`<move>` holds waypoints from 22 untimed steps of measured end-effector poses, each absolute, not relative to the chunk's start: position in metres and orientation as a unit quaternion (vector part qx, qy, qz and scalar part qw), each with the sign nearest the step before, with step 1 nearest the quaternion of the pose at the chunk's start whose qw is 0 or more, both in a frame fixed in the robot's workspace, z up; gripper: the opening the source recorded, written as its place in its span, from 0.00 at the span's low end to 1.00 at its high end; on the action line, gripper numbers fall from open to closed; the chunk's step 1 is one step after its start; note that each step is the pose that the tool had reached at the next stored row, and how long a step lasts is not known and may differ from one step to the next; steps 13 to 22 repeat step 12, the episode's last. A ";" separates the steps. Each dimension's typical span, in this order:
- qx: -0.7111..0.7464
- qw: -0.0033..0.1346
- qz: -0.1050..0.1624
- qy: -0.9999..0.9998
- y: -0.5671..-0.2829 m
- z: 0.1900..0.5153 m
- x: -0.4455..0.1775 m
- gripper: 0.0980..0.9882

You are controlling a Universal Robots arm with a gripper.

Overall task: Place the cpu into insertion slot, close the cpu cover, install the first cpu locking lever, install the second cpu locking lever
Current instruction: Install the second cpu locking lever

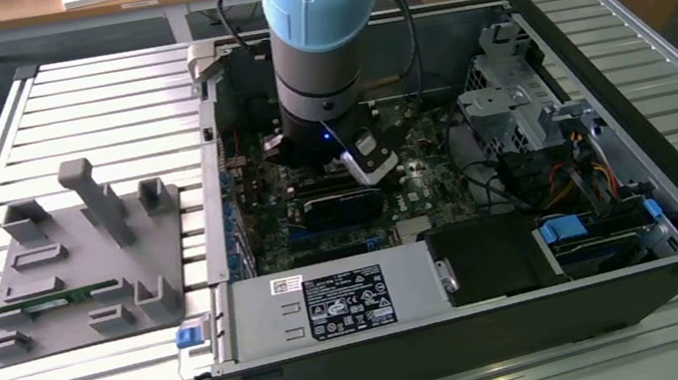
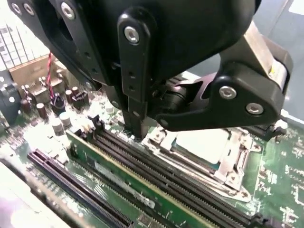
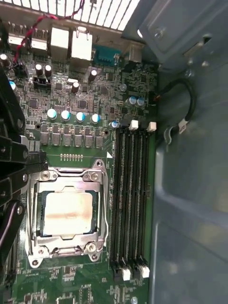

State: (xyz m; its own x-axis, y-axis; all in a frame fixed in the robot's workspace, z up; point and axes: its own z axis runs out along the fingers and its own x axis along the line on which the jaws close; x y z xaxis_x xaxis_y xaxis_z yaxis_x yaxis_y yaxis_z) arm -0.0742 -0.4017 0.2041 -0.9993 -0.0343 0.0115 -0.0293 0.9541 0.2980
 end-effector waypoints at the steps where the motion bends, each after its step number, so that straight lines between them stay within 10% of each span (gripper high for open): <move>1: 0.016 0.008 -0.151 -0.988 -0.402 0.207 -0.074 0.01; 22: 0.016 0.008 -0.151 -0.988 -0.402 0.226 -0.074 0.01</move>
